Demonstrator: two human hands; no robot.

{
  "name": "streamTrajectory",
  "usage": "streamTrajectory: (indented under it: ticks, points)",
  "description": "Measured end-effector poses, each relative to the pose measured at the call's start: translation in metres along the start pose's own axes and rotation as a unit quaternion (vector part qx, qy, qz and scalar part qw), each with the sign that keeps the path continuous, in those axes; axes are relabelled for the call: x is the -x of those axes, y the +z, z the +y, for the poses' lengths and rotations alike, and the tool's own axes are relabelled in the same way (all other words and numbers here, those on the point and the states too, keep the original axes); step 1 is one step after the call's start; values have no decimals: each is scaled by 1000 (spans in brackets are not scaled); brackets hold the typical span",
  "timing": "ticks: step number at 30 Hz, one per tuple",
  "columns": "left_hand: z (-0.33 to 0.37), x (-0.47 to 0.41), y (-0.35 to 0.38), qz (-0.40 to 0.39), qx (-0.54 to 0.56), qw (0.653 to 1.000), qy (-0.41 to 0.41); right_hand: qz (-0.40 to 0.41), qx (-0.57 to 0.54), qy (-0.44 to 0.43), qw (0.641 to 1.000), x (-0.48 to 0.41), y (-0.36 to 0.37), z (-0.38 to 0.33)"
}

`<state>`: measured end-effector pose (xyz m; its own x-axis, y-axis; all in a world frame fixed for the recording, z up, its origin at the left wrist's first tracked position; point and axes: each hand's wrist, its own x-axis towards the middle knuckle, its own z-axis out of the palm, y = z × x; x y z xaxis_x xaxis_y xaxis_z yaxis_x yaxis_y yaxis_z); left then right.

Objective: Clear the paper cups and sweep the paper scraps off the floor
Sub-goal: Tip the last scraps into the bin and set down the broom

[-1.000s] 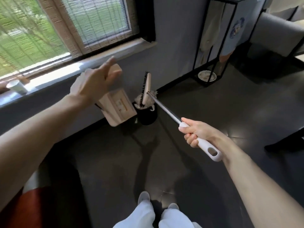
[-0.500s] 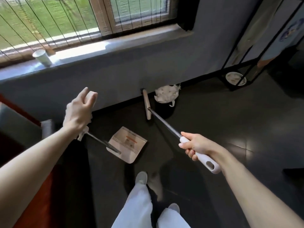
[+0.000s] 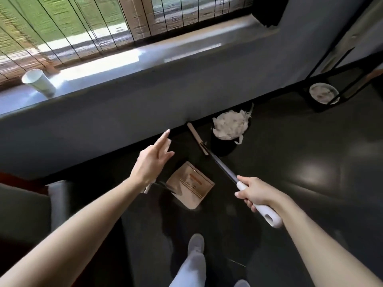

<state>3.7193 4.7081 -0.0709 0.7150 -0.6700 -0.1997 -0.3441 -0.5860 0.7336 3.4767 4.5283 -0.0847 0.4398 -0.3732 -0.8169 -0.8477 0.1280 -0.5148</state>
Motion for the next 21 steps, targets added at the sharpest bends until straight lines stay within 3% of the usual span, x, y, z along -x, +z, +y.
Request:
streamTrajectory:
  ticks: [10, 15, 21]
  points:
    - [-26, -70, 12, 35, -44, 998, -7, 22, 224, 50, 973, -86, -6, -55]
    - [-31, -74, 11, 43, -37, 998, -18, -95, 68, 93, 989, -75, 10, -43]
    - [-29, -71, 12, 48, -38, 998, -10, -133, -15, 138, 981, -21, -32, -22]
